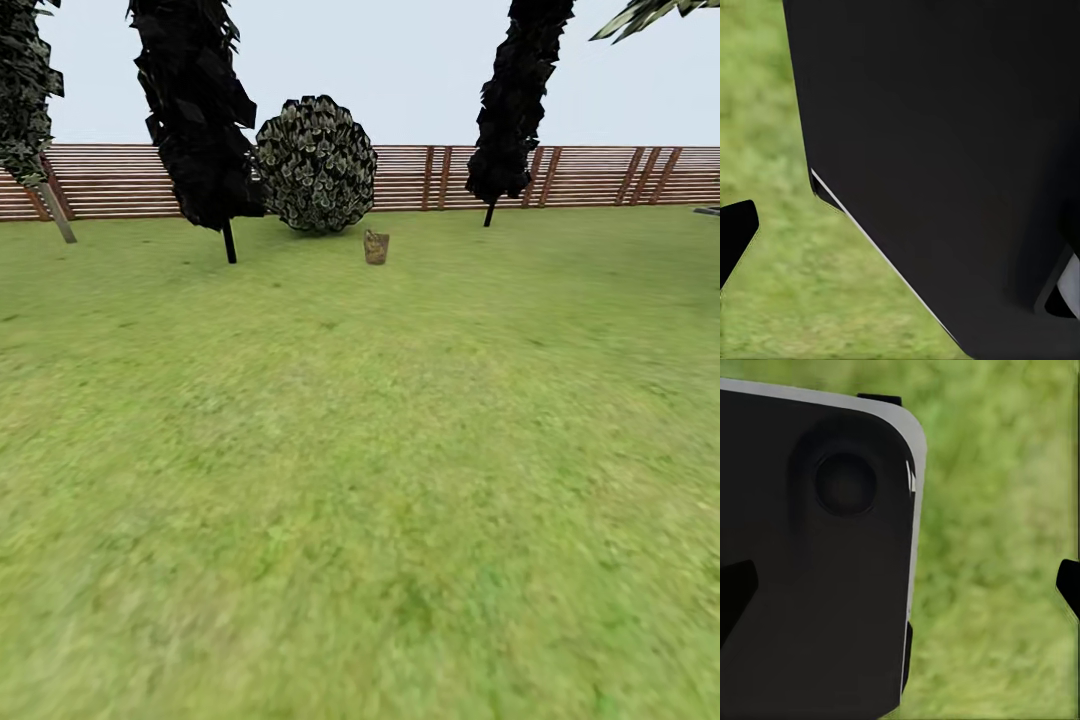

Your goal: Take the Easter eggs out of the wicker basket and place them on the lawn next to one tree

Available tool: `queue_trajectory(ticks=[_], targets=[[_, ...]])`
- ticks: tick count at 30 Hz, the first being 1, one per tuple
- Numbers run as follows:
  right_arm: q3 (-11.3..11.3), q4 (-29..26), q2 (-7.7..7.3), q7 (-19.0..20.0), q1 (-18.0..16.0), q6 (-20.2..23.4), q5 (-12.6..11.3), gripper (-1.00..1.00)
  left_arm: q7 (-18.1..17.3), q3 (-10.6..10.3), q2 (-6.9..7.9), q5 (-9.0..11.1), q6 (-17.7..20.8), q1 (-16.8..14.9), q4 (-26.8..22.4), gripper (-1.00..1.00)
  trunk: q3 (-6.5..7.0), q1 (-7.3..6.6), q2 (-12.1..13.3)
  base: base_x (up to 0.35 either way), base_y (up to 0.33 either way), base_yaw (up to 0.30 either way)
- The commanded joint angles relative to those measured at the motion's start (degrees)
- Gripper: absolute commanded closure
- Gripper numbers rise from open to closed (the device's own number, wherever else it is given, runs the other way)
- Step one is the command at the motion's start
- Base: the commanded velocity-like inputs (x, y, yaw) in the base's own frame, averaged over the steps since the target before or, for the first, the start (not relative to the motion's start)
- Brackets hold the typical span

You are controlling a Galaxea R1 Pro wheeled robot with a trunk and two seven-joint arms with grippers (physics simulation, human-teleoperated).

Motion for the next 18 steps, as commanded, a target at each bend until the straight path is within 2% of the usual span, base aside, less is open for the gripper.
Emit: queue_trajectory(ticks=[1,18], targets=[[0.07,0.03,-0.03,0.01,-0.03,-0.17,0.24,-1.00,0.04,0.02,-0.01,0.05,-0.08,0.03,-0.09,-1.00,-0.03,0.03,-0.01,0.334,0.000,0.000],[0.07,0.02,-0.13,0.01,-0.03,-0.18,0.24,-1.00,0.04,0.02,-0.01,0.05,-0.08,0.05,-0.09,-1.00,-0.03,0.03,-0.01,0.334,0.000,0.000]])
